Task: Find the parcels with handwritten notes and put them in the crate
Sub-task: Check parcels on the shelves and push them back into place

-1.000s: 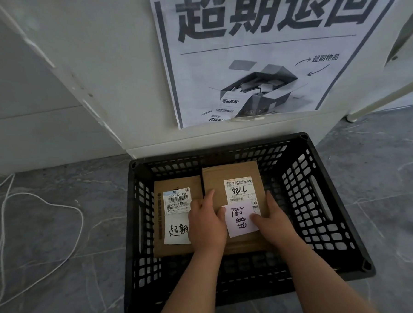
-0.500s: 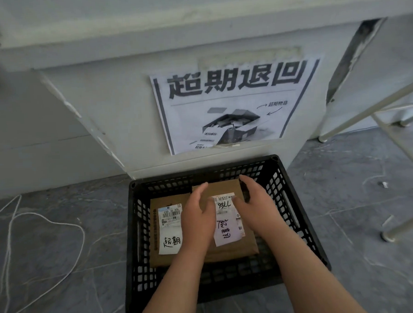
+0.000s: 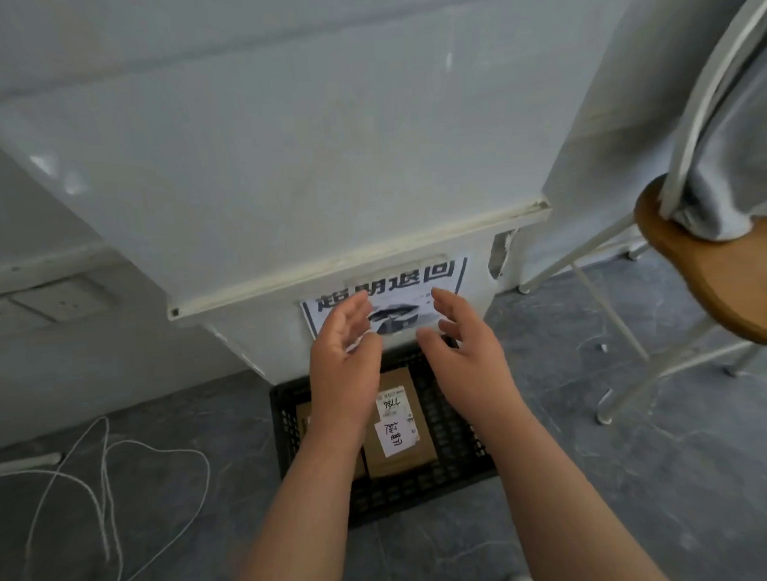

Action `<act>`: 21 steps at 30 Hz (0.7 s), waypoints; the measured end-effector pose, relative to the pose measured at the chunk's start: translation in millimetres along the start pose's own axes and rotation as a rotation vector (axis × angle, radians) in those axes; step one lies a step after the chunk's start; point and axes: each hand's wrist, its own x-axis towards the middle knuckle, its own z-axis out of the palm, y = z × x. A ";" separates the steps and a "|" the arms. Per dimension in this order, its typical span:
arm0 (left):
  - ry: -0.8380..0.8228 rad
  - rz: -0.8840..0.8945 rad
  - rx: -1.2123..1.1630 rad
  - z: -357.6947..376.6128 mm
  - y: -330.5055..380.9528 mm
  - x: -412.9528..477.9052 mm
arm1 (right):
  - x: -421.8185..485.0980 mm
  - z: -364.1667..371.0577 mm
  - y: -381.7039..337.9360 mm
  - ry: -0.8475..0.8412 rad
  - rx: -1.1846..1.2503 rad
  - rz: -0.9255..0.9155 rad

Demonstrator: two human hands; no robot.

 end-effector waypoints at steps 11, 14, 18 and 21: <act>-0.006 0.205 -0.084 -45.5 299.6 -67.0 | -71.5 -111.1 -283.8 0.115 0.064 -0.213; -0.004 0.287 -0.134 -57.9 375.1 -82.2 | -86.5 -136.3 -353.0 0.146 0.084 -0.296; 0.000 0.411 -0.191 -71.4 471.0 -100.9 | -104.1 -171.7 -437.2 0.193 0.112 -0.407; -0.007 0.511 -0.203 -78.0 531.5 -112.7 | -113.7 -198.1 -489.9 0.237 0.133 -0.499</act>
